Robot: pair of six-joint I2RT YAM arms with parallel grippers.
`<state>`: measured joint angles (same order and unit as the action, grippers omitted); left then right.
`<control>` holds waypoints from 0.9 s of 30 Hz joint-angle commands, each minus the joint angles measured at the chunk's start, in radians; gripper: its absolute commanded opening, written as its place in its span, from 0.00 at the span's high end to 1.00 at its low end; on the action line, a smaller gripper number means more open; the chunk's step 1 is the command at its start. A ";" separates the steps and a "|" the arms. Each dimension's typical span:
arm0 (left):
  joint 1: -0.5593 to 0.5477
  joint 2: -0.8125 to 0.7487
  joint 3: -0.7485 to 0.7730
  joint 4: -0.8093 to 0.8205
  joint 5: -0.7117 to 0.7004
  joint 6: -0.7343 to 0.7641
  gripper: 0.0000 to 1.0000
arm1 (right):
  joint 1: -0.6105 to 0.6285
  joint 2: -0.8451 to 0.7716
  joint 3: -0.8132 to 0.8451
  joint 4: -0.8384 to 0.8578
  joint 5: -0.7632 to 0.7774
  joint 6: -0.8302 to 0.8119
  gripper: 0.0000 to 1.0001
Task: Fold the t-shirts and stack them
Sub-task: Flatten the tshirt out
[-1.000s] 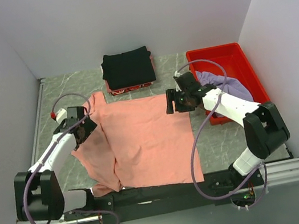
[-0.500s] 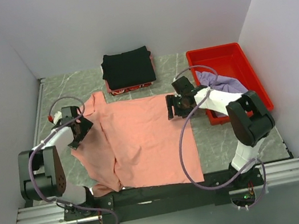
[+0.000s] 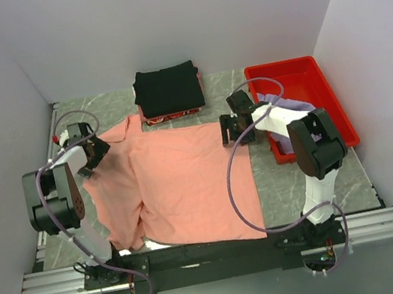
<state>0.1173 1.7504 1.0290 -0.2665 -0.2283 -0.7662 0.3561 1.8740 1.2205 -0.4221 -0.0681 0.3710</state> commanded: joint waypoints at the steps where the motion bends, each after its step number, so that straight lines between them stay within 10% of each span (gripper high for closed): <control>1: 0.021 0.096 0.060 -0.028 0.044 0.027 0.01 | -0.037 0.046 0.080 -0.040 0.022 -0.023 0.24; 18: 0.068 0.391 0.528 -0.108 0.139 0.117 0.01 | -0.109 0.209 0.346 -0.125 -0.002 -0.055 0.24; 27: 0.068 0.177 0.543 -0.175 0.069 0.110 0.00 | -0.086 0.045 0.380 -0.147 0.008 -0.089 0.23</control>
<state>0.1841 2.0808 1.5646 -0.4187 -0.1329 -0.6655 0.2562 2.0445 1.5669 -0.5549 -0.0719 0.3084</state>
